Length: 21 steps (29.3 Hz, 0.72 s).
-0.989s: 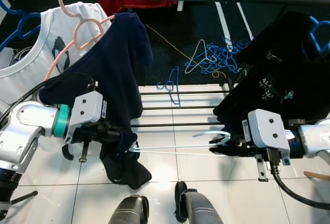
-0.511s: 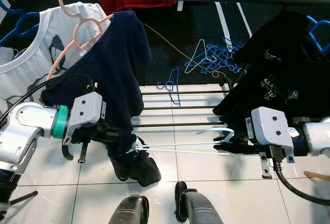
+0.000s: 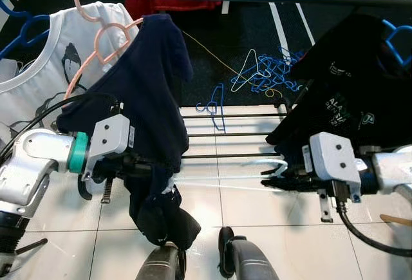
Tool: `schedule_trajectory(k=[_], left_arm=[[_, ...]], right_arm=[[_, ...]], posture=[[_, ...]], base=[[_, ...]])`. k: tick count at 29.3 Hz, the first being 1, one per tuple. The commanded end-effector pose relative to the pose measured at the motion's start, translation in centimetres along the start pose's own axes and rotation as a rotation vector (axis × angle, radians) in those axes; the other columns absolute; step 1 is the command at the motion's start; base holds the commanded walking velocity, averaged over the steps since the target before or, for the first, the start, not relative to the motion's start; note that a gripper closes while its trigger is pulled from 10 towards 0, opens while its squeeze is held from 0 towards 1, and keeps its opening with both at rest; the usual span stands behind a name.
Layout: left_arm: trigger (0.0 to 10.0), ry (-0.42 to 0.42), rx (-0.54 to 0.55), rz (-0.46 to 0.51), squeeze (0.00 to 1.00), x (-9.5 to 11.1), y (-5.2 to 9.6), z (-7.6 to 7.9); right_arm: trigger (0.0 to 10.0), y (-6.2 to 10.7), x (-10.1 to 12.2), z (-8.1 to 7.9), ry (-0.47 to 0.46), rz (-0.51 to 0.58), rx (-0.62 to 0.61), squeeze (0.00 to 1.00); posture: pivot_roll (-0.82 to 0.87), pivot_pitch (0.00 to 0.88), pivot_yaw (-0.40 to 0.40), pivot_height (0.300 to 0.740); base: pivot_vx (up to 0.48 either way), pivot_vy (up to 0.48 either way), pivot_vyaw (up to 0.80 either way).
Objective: Hang hanger
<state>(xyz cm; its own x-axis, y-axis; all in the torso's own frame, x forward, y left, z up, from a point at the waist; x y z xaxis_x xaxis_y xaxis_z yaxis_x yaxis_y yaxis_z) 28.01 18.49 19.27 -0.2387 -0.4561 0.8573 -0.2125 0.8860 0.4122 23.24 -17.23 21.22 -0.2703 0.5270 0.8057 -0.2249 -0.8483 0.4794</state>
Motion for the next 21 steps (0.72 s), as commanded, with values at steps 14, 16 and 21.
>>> schedule_trajectory(k=[14, 16, 21], left_arm=[[10.0, 0.011, 0.063, -0.103, 0.0, -1.6, 2.3, -0.7], [10.0, 0.009, 0.061, -0.091, 0.0, -1.4, 2.0, -0.7], [10.0, 0.006, 0.041, -0.06, 0.0, -1.0, 1.3, -0.4]], right_arm=[[10.0, 0.5, -0.4, -0.6, -0.014, -0.032, 0.024, 0.0], [10.0, 0.3, -0.3, -0.5, -0.009, -0.024, 0.023, 0.0], [10.0, 0.2, -0.2, -0.4, -0.003, -0.018, 0.023, 0.0]], posture=[[-0.09, 0.146, 0.08, 0.74], [-0.09, 0.146, 0.078, 0.74], [-0.09, 0.147, 0.077, 0.74]], base=[[0.0, 0.0, 0.0], [0.0, 0.0, 0.0], [0.0, 0.0, 0.0]])
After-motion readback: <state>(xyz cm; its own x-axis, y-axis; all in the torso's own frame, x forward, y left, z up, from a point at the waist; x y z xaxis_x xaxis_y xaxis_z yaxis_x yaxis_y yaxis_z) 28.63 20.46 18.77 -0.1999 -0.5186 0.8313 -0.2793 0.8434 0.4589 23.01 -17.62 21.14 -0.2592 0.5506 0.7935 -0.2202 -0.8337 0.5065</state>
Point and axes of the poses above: a point about 5 cm out from each wrist's last joint towards the gripper, its own y axis pointing back from the gripper into the wrist, its own x axis along the axis of the wrist's last joint, z = x × y, the point moved 1 cm from there along -y, pointing out of the wrist towards the gripper
